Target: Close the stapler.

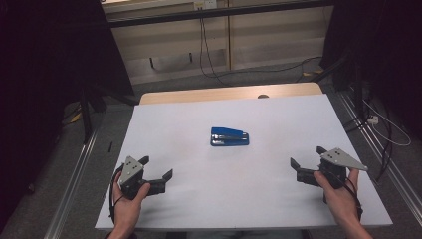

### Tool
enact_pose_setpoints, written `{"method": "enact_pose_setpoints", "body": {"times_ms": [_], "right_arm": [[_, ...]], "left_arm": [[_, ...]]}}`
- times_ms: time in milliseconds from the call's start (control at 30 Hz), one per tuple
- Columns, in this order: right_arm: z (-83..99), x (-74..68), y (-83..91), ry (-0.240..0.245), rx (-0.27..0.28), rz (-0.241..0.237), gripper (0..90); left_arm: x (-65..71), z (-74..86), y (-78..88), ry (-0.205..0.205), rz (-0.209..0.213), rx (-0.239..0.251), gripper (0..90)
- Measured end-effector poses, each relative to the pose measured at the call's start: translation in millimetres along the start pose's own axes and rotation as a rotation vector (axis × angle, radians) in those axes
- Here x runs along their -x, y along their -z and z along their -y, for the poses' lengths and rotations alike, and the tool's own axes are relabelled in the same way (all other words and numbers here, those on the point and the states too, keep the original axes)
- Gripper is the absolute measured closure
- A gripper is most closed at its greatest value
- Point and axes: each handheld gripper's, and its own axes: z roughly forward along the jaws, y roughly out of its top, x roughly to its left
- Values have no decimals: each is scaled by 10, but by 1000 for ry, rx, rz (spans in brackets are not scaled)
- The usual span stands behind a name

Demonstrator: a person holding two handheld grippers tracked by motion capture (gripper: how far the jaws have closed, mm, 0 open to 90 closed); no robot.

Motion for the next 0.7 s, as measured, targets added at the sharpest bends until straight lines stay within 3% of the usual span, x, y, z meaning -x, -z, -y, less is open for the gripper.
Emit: {"method": "enact_pose_setpoints", "body": {"times_ms": [233,400,533,700], "right_arm": [[45,-47,76,3,-11,-9,35],[81,-13,148,-25,15,18,35],[118,-18,180,-9,25,29,29],[142,-27,165,-1,29,25,29]], "left_arm": [[19,12,69,25,-17,16,41],[66,26,68,11,-2,17,41],[77,46,57,-2,-17,17,45],[64,55,32,19,-9,7,45]]}}
